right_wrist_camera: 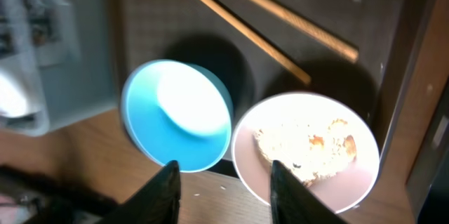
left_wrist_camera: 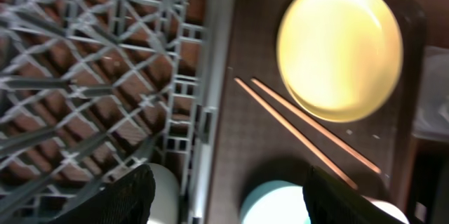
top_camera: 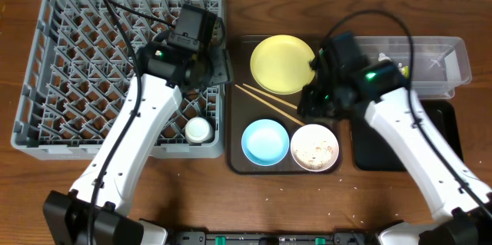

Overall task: Sort waste into correct bins and load items into the dishwasher
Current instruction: 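Move the right gripper down to the pink bowl with scraps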

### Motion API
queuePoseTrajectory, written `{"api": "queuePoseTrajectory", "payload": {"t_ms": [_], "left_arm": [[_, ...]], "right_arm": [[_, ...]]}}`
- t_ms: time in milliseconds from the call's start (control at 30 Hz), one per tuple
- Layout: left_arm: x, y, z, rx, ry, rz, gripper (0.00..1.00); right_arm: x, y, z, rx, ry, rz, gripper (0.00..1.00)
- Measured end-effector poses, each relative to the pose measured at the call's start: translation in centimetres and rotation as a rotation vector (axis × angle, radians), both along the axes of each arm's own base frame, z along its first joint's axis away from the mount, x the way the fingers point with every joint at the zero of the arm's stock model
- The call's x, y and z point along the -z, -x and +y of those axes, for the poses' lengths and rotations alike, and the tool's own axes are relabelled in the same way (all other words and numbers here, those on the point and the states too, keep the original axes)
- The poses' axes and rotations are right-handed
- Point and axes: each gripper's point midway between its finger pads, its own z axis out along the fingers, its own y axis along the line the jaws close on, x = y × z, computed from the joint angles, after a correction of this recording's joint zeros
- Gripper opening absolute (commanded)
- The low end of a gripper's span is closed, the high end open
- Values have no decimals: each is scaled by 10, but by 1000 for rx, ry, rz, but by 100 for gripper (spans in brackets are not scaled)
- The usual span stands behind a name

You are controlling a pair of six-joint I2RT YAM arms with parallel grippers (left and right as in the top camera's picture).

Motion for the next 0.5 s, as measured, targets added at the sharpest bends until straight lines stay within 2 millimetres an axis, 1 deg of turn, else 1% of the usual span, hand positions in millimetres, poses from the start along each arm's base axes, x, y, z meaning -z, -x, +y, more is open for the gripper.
{"api": "queuePoseTrajectory", "payload": {"t_ms": [67, 200, 300, 433, 500], "left_arm": [[0, -2, 5, -13, -20, -8, 69], [0, -3, 10, -32, -51, -18, 69], [-1, -4, 13, -40, -65, -23, 69], [-1, -5, 15, -44, -73, -26, 69], [-1, -5, 15, -45, -75, -27, 69]], "right_arm": [[14, 6, 0, 57, 30, 25, 43], [44, 17, -9, 187, 109, 66, 43], [59, 22, -15, 258, 153, 71, 43], [69, 20, -17, 309, 172, 63, 42], [75, 13, -14, 323, 166, 58, 43]]}}
